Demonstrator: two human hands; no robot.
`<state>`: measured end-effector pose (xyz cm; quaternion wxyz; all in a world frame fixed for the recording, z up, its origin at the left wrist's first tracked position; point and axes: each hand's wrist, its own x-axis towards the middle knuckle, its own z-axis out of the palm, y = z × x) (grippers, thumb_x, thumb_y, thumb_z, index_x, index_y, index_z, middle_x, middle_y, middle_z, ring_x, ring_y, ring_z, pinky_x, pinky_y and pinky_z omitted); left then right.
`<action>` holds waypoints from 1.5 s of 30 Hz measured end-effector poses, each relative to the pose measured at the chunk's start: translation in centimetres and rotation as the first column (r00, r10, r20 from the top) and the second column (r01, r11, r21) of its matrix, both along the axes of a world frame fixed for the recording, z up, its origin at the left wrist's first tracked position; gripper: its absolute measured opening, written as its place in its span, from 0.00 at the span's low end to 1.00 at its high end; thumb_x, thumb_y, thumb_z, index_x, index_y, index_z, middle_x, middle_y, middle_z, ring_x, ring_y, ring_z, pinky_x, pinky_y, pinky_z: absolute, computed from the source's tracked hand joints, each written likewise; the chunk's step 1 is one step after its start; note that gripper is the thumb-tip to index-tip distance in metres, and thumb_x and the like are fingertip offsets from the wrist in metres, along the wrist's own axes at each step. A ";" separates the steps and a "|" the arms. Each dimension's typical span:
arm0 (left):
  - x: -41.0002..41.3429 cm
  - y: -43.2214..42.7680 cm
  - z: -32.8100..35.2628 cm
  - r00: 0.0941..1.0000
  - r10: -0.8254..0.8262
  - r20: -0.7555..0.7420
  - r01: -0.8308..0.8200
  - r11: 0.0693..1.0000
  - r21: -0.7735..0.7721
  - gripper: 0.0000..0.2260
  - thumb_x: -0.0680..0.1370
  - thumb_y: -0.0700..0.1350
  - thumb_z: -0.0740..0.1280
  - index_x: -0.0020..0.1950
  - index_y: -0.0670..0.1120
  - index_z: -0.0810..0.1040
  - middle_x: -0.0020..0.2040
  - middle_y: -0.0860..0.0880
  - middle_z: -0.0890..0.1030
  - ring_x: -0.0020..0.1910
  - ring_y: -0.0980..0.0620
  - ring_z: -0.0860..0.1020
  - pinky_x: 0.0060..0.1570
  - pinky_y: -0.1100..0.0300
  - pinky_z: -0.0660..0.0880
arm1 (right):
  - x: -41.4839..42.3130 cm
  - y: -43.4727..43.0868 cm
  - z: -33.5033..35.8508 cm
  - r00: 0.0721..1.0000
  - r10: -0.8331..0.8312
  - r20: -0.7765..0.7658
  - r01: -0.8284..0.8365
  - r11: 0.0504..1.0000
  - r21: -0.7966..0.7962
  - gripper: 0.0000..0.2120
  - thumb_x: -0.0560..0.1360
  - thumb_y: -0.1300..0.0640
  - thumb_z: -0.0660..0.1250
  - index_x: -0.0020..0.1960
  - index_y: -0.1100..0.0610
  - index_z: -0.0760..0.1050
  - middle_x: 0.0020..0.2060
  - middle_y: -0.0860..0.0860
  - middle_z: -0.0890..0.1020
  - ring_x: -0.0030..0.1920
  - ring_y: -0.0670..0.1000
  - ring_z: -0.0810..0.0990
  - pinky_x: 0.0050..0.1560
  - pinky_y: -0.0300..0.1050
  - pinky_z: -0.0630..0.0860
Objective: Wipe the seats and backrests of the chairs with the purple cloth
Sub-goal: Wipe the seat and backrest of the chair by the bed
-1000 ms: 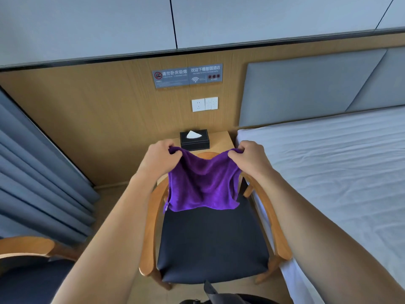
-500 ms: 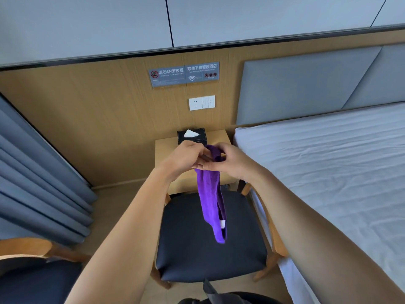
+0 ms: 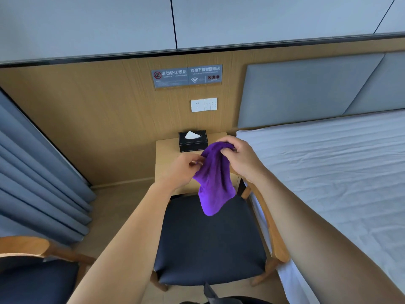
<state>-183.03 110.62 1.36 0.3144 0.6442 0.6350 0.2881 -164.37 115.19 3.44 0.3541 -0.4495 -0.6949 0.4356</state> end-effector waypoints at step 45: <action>-1.9 0.6 2.1 0.998 0.040 -0.042 -0.034 0.989 0.143 0.10 0.78 0.38 0.65 0.42 0.45 0.65 0.33 0.54 0.67 0.31 0.57 0.61 0.32 0.65 0.62 | 2.5 2.1 -0.8 0.989 -0.114 0.094 0.096 0.979 0.180 0.14 0.82 0.63 0.59 0.57 0.47 0.78 0.46 0.35 0.79 0.48 0.28 0.74 0.45 0.22 0.68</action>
